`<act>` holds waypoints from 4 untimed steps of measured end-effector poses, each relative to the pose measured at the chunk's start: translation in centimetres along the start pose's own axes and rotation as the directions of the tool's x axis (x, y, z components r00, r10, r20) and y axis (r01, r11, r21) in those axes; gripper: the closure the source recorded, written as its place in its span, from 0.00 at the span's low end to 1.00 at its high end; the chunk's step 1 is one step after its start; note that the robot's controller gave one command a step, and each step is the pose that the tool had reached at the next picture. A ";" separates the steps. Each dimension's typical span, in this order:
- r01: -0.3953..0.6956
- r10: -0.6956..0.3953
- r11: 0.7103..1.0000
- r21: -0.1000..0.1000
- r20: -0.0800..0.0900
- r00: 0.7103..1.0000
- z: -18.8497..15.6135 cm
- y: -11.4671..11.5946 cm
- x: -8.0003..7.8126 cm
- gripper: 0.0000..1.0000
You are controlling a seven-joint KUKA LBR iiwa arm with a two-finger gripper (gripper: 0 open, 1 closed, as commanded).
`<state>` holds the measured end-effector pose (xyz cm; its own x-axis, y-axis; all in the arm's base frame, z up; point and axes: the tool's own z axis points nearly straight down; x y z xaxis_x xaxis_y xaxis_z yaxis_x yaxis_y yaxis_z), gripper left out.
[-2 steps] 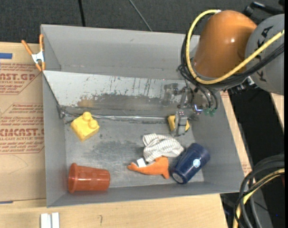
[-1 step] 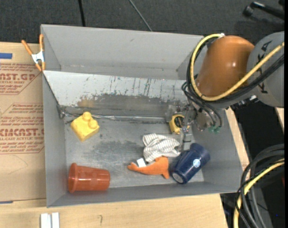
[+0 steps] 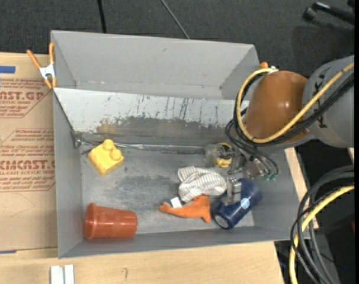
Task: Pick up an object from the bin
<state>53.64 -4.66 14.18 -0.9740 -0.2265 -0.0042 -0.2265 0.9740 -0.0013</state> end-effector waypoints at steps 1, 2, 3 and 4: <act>-0.084 0.084 0.996 -0.002 -0.003 0.996 3.7 1.2 1.0 0.00; 0.136 -0.136 0.991 -0.002 -0.001 0.991 7.2 1.1 -0.6 1.00; 0.136 -0.136 0.991 -0.002 -0.001 0.991 7.2 1.1 -0.6 1.00; 0.140 -0.140 0.990 0.001 0.005 0.990 -10.0 2.6 -1.2 1.00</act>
Offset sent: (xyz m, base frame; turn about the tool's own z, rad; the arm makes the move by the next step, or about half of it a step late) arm 0.0030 0.0104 -0.0718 -0.1363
